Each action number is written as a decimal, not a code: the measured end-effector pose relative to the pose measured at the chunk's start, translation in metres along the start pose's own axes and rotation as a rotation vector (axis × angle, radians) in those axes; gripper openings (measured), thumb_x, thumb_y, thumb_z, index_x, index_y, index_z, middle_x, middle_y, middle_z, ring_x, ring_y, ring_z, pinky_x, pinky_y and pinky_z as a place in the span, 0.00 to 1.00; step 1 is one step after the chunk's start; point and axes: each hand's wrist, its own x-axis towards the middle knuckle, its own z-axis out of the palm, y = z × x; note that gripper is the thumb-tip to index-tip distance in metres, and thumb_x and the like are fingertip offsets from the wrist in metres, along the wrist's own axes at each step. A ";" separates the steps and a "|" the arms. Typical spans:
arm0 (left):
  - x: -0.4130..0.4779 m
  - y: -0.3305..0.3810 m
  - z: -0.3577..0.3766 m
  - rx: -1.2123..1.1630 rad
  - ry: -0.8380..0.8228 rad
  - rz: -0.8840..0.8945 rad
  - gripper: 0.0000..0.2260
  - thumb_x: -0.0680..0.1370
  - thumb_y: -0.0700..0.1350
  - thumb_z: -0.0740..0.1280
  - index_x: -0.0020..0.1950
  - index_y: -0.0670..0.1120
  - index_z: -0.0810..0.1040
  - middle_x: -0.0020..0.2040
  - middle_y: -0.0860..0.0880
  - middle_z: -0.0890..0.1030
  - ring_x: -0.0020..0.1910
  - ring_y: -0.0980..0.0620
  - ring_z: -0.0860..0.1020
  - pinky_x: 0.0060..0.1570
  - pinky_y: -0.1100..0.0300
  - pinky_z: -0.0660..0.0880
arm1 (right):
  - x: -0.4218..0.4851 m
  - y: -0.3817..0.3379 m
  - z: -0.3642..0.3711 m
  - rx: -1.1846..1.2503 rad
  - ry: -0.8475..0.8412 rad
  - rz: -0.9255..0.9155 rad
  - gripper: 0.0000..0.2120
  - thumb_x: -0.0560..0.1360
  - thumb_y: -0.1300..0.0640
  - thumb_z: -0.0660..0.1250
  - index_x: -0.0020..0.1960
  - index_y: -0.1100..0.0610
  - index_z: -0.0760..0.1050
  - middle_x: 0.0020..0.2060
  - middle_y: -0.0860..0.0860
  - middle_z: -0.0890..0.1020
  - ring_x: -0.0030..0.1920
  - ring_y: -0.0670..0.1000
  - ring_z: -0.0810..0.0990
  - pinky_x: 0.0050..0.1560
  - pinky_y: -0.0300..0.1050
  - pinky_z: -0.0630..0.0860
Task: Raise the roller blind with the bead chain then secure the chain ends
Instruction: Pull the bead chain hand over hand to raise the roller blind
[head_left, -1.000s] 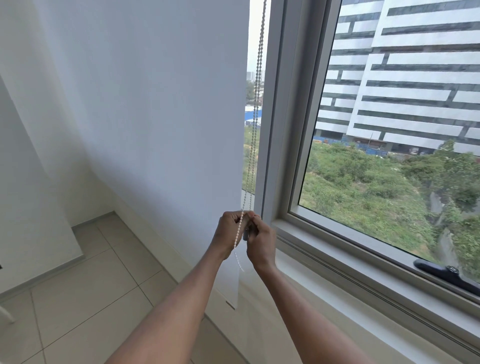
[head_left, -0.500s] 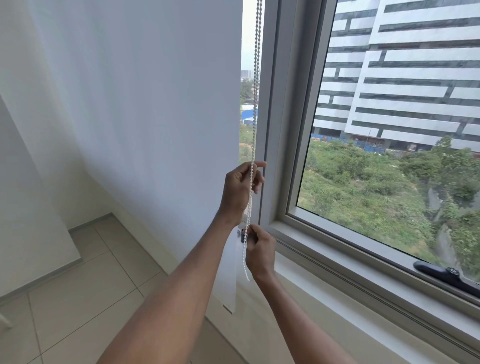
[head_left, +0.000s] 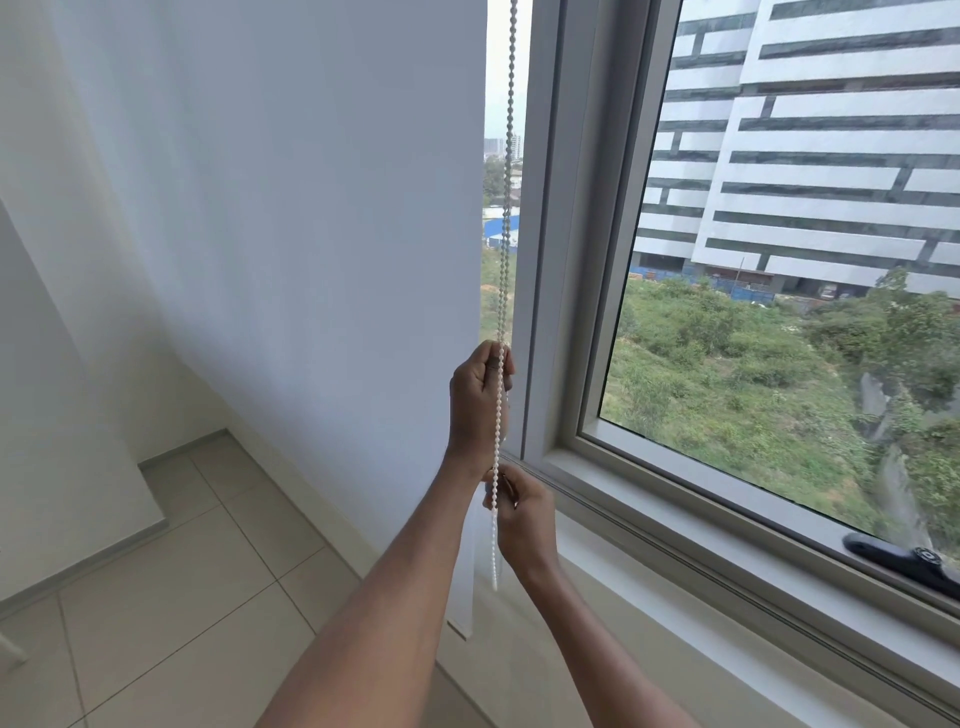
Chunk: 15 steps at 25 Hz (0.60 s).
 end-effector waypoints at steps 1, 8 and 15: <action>-0.003 -0.002 0.000 0.015 -0.001 -0.006 0.18 0.89 0.48 0.58 0.40 0.52 0.72 0.28 0.60 0.70 0.28 0.59 0.66 0.30 0.66 0.64 | -0.001 0.000 -0.001 -0.028 -0.020 -0.009 0.20 0.75 0.76 0.61 0.42 0.52 0.81 0.31 0.48 0.77 0.33 0.42 0.73 0.38 0.34 0.69; -0.024 -0.014 -0.007 -0.006 0.007 -0.097 0.20 0.88 0.53 0.59 0.36 0.57 0.73 0.28 0.60 0.69 0.29 0.59 0.66 0.30 0.63 0.65 | 0.002 -0.001 -0.010 -0.201 0.049 -0.010 0.12 0.86 0.64 0.60 0.52 0.55 0.81 0.40 0.41 0.83 0.43 0.42 0.82 0.46 0.45 0.73; -0.033 0.002 -0.011 -0.074 -0.042 -0.144 0.13 0.76 0.62 0.63 0.37 0.58 0.79 0.31 0.60 0.76 0.32 0.55 0.74 0.34 0.61 0.74 | 0.056 -0.101 -0.025 -0.051 0.286 -0.271 0.09 0.86 0.58 0.63 0.61 0.55 0.81 0.54 0.49 0.85 0.50 0.37 0.80 0.53 0.26 0.73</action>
